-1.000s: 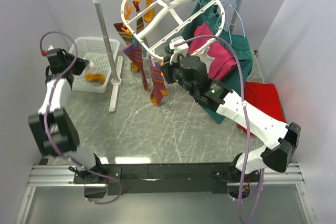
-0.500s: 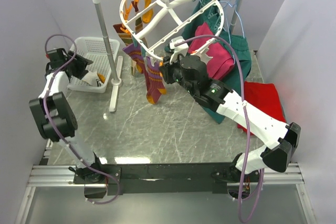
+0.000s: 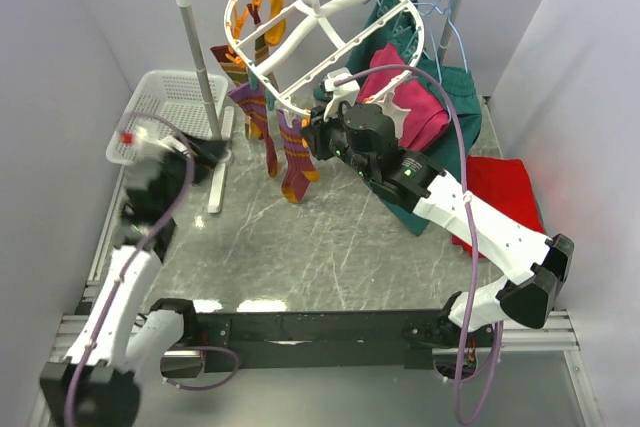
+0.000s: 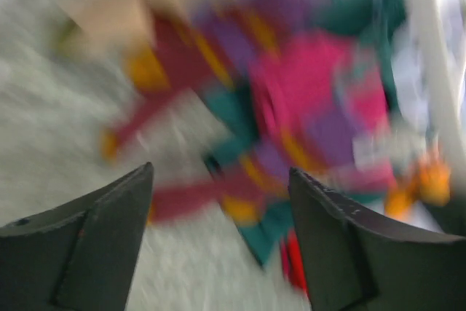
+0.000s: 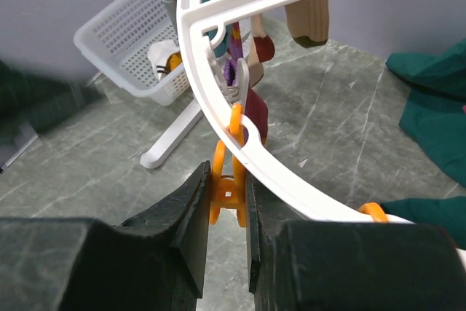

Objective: Remove the socks clipped to the hanger

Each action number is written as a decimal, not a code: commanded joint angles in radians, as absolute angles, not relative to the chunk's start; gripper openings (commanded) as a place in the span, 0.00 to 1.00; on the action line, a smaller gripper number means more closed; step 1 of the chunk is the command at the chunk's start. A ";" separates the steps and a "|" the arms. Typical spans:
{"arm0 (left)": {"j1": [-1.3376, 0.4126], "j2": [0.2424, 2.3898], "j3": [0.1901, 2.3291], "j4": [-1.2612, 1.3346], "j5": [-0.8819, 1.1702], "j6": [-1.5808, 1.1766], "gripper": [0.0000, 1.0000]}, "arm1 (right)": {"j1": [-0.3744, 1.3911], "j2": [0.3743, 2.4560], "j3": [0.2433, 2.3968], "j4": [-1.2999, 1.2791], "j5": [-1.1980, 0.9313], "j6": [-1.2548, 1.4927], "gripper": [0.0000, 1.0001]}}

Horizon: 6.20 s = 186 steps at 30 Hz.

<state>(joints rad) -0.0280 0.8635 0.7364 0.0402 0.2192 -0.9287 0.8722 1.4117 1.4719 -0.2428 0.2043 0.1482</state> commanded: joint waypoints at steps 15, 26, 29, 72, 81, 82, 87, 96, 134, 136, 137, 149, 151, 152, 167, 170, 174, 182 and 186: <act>-0.621 1.010 0.451 0.595 0.181 -0.966 0.67 | 0.884 1.381 1.532 -0.457 0.115 0.204 0.63; -0.722 1.395 0.773 0.675 0.184 -0.942 0.79 | 0.862 1.157 1.442 -0.561 0.291 0.209 0.86; -0.723 1.477 0.859 0.667 0.180 -0.943 0.83 | 0.748 1.065 1.404 -0.583 0.278 0.213 0.91; -0.653 1.172 0.821 0.423 0.213 -0.856 0.88 | 0.295 1.229 1.164 -0.003 -0.061 0.144 0.68; -0.753 1.108 0.727 0.498 0.276 -0.865 0.81 | 0.305 1.198 1.095 0.094 -0.164 0.169 0.00; -0.761 1.120 0.726 0.508 0.279 -0.867 0.81 | 0.305 1.195 1.097 0.083 -0.164 0.176 0.00; -0.827 1.192 0.771 0.548 0.268 -0.838 0.89 | 0.324 1.144 1.120 -0.047 -0.170 0.219 0.00; -0.953 1.325 0.885 0.570 0.003 -0.603 0.98 | 0.330 1.039 1.173 -0.313 -0.258 0.295 0.00; -0.977 1.440 1.046 0.430 0.064 -0.586 0.01 | 0.269 1.032 1.368 -0.402 -0.500 0.298 0.73; -0.976 1.430 1.040 0.433 0.080 -0.595 0.01 | 0.212 1.035 1.358 -0.347 -0.580 0.314 0.74; -0.974 1.427 1.040 0.436 0.086 -0.598 0.01 | 0.181 1.040 1.350 -0.324 -0.622 0.333 0.74; -0.934 1.433 1.022 0.489 0.196 -0.698 0.01 | -0.023 1.137 1.154 0.357 -1.137 0.666 0.76; -0.934 1.433 1.019 0.503 0.225 -0.722 0.01 | -0.028 1.164 1.151 0.431 -1.146 0.701 0.79; -0.933 1.433 1.019 0.506 0.236 -0.730 0.01 | -0.029 1.170 1.150 0.454 -1.153 0.715 0.79; -0.930 1.448 1.006 0.583 0.325 -0.822 0.01 | -0.011 1.269 1.152 0.657 -1.120 0.853 0.83; -0.930 1.457 1.009 0.597 0.344 -0.841 0.01 | -0.005 1.282 1.147 0.709 -1.109 0.891 0.80; -0.930 1.460 1.011 0.606 0.351 -0.854 0.01 | -0.005 1.304 1.151 0.718 -1.092 0.905 0.73; -0.930 1.468 1.008 0.626 0.368 -0.879 0.01 | 0.021 1.331 1.151 0.776 -1.065 0.948 0.68; -0.930 1.477 1.008 0.632 0.374 -0.891 0.01 | 0.037 1.354 1.154 0.859 -1.061 1.012 0.65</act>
<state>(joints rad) -0.9306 1.4643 1.0054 0.5789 0.3428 -0.8665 0.0162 1.3388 1.1439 0.7315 -1.0794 0.9482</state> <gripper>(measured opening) 0.032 0.663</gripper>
